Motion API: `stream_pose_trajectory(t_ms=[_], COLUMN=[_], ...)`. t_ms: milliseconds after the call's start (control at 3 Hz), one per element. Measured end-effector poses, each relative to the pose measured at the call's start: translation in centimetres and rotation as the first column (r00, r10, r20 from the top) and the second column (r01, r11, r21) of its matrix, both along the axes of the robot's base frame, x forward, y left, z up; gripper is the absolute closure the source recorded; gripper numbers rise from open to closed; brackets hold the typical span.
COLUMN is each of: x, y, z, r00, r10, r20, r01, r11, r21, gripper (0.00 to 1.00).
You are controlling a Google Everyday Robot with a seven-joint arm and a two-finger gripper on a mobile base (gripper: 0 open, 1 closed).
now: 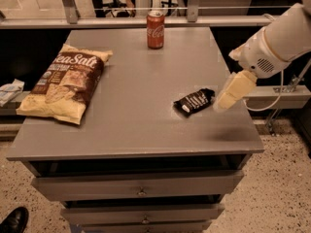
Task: Move rxbar chocolate near coke can
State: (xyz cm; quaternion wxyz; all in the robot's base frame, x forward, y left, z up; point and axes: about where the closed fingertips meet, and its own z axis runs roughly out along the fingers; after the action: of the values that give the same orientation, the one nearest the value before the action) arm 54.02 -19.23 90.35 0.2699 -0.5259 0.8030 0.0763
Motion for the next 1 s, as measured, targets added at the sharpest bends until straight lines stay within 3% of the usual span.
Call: stream_pose_trajectory(t_ms=[1000], x=[3.9], y=[2.0], z=[-6.3], r00=[0.9968], r10=[-0.067], r20=[-0.044], r01=[0.073], r11=[0.985], r21=[0.159], gripper=[0.01])
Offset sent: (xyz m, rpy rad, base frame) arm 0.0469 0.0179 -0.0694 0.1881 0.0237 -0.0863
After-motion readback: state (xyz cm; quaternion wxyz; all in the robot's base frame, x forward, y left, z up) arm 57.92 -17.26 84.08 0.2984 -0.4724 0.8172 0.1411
